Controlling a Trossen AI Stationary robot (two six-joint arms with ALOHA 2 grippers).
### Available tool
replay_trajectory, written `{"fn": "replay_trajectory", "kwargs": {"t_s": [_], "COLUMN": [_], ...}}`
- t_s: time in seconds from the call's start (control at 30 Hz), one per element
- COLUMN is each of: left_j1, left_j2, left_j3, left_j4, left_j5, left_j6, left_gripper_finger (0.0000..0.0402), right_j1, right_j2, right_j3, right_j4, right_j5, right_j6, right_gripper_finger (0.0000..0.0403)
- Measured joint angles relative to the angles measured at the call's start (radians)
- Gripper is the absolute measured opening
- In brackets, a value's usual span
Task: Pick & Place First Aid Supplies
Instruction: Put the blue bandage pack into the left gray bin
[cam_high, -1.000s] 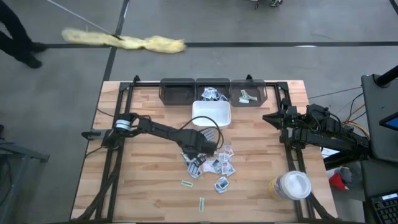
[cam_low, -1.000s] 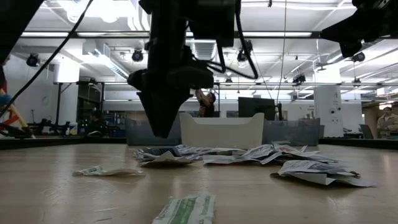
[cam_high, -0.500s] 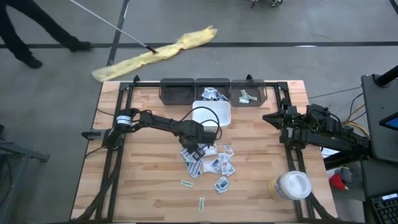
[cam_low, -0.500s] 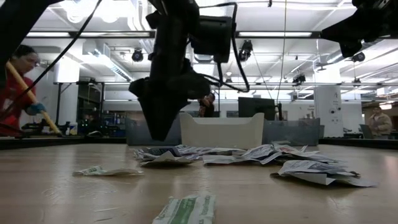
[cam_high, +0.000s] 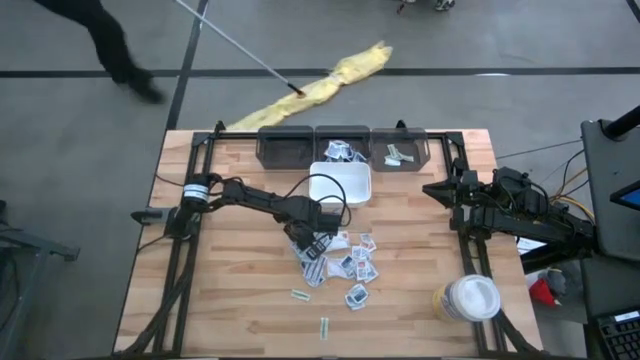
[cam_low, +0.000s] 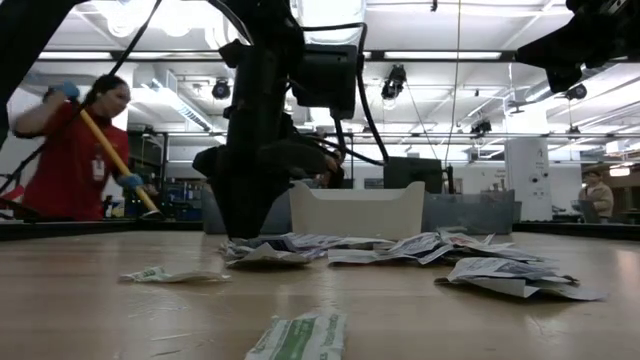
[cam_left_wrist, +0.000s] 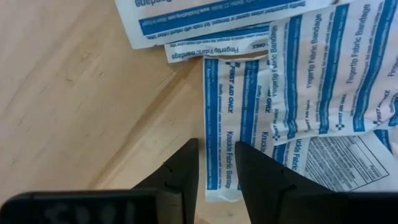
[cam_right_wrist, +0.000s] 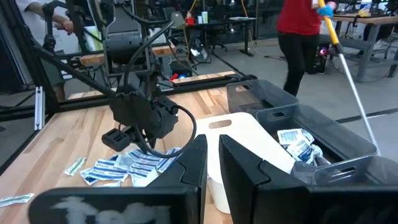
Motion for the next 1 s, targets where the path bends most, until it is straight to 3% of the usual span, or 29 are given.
{"fn": "replay_trajectory", "kwargs": {"t_s": [0.2,0.6,1.0], "left_j1": [0.003,0.002,0.003], "left_j2": [0.002,0.006,-0.039], "left_j3": [-0.01,0.007,0.051], "left_j4": [0.003,-0.01,-0.052], "left_j5": [-0.001,-0.033,-0.091], "left_j6": [-0.006,-0.008,0.0], "left_gripper_finger": [0.0089,0.0005,0.0], "right_j1": [0.0,0.0,0.0], "right_j2": [0.0,0.0,0.0], "right_j3": [0.0,0.0,0.0], "right_j4": [0.0,0.0,0.0], "right_j5": [0.0,0.0,0.0], "right_j6": [0.0,0.0,0.0], "right_gripper_finger": [0.0038,0.0038,0.0038]}}
